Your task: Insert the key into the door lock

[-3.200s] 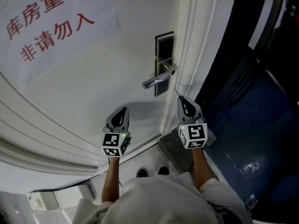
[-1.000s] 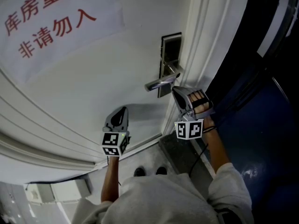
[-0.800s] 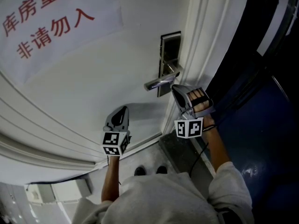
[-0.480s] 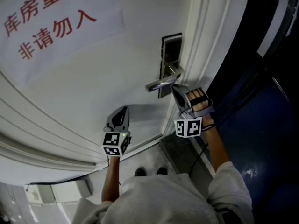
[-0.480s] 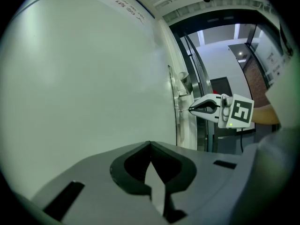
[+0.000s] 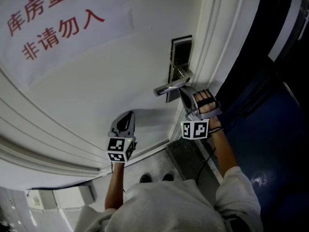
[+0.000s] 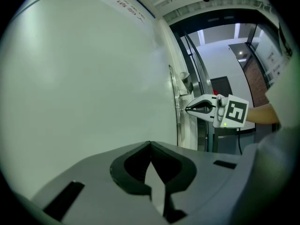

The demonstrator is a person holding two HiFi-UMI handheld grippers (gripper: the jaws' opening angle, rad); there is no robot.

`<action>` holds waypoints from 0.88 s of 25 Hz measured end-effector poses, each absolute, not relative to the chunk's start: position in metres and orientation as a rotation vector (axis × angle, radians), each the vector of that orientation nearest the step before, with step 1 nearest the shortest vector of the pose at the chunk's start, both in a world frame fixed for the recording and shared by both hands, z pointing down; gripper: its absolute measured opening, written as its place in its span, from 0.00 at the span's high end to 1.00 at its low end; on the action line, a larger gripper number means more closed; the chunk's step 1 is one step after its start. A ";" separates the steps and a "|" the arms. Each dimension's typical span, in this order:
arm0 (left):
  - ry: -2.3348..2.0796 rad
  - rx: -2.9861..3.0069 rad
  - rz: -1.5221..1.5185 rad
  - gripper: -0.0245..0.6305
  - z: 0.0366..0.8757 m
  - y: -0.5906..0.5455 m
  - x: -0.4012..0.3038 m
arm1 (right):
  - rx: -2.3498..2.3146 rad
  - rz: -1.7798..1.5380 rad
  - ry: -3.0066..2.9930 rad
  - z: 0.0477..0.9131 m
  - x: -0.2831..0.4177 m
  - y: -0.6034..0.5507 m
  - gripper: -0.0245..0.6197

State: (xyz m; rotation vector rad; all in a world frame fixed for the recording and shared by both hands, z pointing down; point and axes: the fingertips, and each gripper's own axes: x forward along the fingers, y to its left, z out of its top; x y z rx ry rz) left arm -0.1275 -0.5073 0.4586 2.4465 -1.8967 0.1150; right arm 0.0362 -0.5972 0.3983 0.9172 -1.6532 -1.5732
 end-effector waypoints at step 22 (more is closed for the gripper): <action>-1.852 2.507 0.098 0.94 0.448 -0.506 -0.115 | 0.843 -1.481 -1.651 0.415 0.033 -0.601 0.75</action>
